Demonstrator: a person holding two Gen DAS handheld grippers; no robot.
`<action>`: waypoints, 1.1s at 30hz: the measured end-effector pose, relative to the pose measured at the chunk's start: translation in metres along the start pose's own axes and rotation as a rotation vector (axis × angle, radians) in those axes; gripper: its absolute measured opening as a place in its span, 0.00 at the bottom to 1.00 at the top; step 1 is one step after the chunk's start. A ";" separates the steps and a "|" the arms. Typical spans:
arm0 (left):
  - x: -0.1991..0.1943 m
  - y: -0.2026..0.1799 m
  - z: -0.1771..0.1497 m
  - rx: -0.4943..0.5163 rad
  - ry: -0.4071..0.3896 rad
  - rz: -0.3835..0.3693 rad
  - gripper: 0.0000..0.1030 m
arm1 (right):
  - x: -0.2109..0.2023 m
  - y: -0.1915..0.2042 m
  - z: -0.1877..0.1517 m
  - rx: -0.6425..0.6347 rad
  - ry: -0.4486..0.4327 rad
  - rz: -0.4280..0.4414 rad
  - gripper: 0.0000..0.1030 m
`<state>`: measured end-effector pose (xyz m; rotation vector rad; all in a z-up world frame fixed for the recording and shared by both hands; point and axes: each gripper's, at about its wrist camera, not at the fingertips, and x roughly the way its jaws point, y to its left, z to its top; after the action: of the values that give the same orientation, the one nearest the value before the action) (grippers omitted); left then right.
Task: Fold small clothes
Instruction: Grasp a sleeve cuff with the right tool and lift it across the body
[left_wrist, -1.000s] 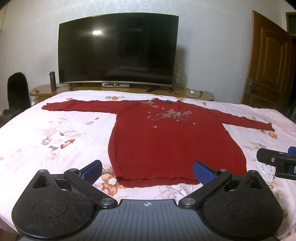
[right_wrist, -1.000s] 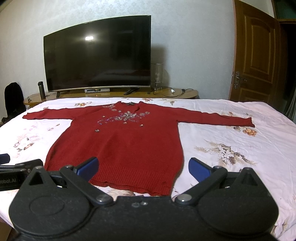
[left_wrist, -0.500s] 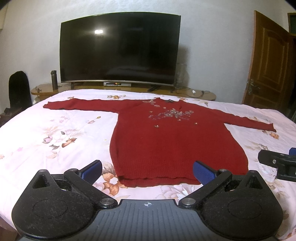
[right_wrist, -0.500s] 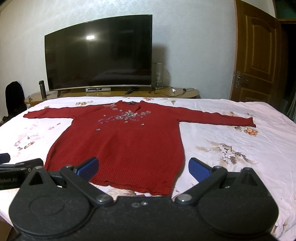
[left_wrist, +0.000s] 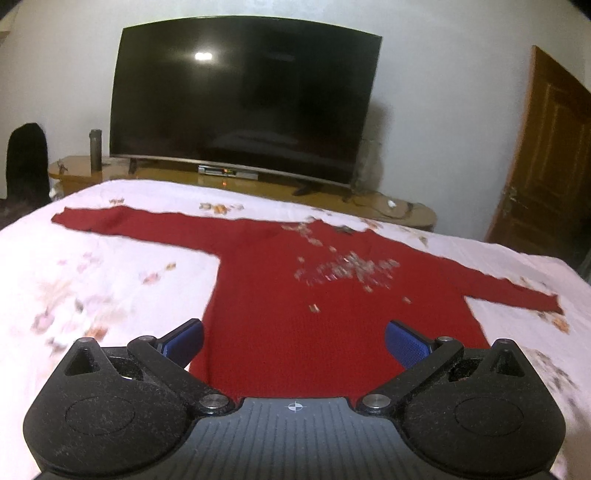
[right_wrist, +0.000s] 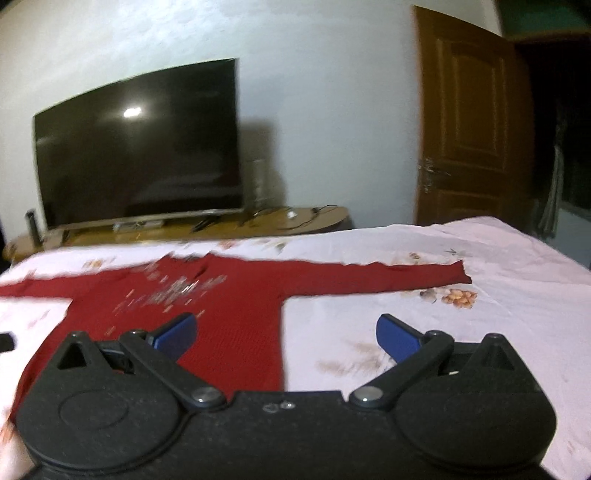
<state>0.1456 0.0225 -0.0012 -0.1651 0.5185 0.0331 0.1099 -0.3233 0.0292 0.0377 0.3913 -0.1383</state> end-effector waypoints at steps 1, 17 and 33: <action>0.013 0.000 0.006 -0.003 0.005 0.014 1.00 | 0.015 -0.013 0.006 0.033 -0.001 -0.010 0.99; 0.190 -0.004 0.044 -0.036 0.119 0.168 1.00 | 0.280 -0.256 0.011 0.569 0.124 -0.221 0.52; 0.199 0.040 0.046 -0.073 0.142 0.259 1.00 | 0.351 -0.346 -0.026 1.008 0.078 -0.038 0.17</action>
<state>0.3378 0.0676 -0.0660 -0.1712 0.6783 0.2950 0.3722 -0.7086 -0.1328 1.0314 0.3677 -0.3616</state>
